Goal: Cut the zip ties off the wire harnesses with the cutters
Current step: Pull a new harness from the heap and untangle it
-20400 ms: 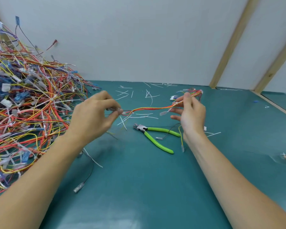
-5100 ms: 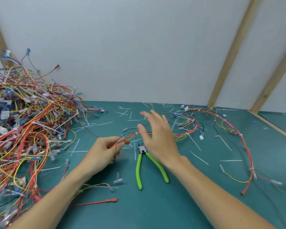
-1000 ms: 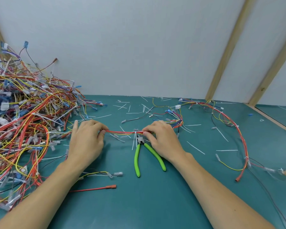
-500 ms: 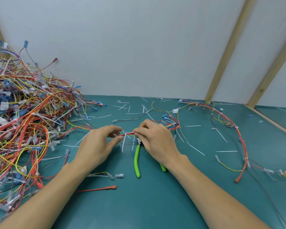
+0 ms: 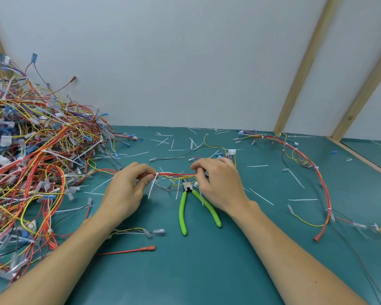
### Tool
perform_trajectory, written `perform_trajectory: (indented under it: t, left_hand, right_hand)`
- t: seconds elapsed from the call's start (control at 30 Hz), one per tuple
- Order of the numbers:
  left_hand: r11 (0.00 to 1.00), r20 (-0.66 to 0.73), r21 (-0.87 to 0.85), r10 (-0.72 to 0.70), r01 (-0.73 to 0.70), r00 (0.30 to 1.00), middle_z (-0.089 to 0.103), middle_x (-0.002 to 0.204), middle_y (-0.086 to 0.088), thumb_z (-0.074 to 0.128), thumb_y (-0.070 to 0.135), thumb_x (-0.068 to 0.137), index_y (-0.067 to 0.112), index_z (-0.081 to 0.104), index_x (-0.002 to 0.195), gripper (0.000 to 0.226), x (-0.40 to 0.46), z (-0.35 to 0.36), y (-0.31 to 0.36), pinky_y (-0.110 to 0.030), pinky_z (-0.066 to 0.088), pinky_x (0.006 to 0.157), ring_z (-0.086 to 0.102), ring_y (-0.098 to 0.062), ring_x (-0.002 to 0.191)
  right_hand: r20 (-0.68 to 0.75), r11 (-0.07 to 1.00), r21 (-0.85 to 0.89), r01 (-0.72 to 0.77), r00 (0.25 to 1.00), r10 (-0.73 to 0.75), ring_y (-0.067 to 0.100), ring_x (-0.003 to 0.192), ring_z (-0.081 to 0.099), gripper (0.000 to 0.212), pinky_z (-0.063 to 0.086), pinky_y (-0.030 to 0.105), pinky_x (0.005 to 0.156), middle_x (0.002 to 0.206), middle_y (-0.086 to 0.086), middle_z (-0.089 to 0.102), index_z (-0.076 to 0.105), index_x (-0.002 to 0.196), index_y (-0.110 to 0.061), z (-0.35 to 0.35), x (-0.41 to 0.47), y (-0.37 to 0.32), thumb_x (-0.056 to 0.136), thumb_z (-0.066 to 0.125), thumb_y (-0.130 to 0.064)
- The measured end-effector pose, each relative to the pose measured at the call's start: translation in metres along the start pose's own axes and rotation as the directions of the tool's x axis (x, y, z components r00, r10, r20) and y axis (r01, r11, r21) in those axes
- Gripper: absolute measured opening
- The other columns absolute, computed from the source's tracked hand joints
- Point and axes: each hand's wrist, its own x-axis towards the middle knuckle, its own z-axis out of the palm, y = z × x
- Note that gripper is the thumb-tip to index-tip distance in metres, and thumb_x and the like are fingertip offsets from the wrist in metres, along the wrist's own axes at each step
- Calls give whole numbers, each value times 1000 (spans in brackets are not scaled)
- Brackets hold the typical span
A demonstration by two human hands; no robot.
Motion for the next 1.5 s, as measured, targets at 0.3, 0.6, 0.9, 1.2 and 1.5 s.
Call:
perform_trajectory:
  t: [0.3,0.6,0.9,1.2,1.5]
  left_hand:
    - [983,-26,119,-135,137,991,62,89,4,69,17,94,25,75,94,11,0,-2,-6,-38,46,79,59,-24,93]
    - [986,-69,-76,-155,150,985,72,105,4,47,-11,86,20,67,111,45,-1,-9,6,-34,50,95,66,-15,97]
    - [972,65,39,228,-230,972,67,104,17,61,37,97,28,68,113,19,-9,-4,25,-37,51,88,63,-13,100]
    - [968,32,-65,244,-242,969,57,78,6,54,26,101,15,69,99,19,-4,-1,20,-32,43,67,54,-12,73]
    - [959,-99,-275,47,-73,994,39,54,12,49,29,104,18,65,85,27,-2,-3,16,-21,24,50,29,-7,52]
  right_hand:
    - [222,990,-132,43,975,-12,19,94,65,18,42,36,95,101,-9,75,74,104,-28,-2,1,3,97,58,-34]
    - [136,989,-86,120,985,-108,21,90,58,9,35,40,111,93,-7,66,58,101,-19,5,1,2,105,50,-20]
    - [-57,947,-41,318,946,-319,28,79,63,10,48,45,75,83,1,67,68,97,-12,1,-5,-27,101,61,-19]
    - [-252,928,145,344,919,-302,24,98,69,19,56,40,84,108,4,73,71,115,-6,3,-7,-31,97,64,-5]
    - [-534,955,256,150,846,10,17,98,62,24,50,32,90,105,-2,68,66,115,-8,-9,-2,1,99,50,-14]
